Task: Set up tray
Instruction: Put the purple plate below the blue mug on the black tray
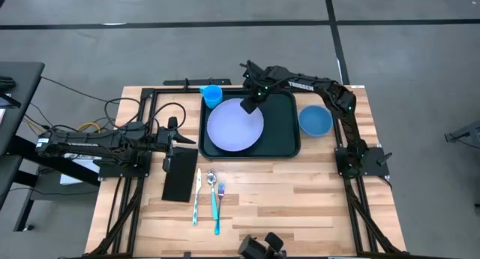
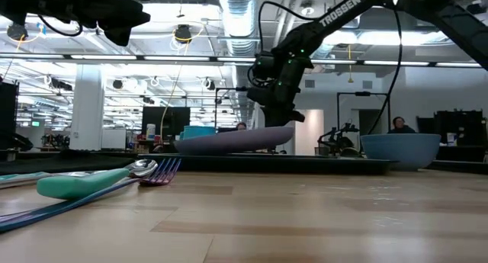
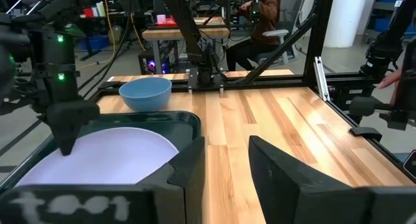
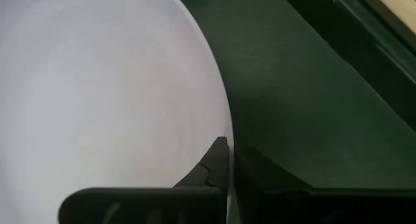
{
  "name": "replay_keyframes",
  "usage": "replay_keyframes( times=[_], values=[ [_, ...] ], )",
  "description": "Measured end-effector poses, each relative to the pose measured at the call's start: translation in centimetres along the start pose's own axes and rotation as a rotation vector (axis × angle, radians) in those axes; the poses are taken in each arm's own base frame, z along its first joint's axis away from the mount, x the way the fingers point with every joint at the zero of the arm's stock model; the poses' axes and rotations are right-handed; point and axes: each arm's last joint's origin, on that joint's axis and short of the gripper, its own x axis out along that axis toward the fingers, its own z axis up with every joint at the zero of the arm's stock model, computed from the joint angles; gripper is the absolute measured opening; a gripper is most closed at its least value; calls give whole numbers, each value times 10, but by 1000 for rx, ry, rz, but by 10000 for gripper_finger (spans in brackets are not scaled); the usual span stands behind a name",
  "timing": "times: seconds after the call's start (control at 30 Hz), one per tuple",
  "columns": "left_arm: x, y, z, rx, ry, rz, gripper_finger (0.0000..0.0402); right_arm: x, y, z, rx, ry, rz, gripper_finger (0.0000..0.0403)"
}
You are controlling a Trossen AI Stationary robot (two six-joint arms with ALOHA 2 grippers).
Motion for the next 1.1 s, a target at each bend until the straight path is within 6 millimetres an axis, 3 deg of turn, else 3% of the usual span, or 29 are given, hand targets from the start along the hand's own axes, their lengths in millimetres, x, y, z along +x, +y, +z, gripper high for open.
replay_keyframes(
  times=[0.53, 0.97, 1.1],
  values=[
    [0, 0, -1, -20, 6, 0, 108, 2, 14, 2, -36, -34, 8, 1],
    [0, 0, -1, -23, 6, 0, 108, 2, 13, 5, -48, -64, 8, 2],
    [0, 0, -1, -23, 6, 0, 108, 14, 10, 3, -46, -37, -11, 2]
  ],
)
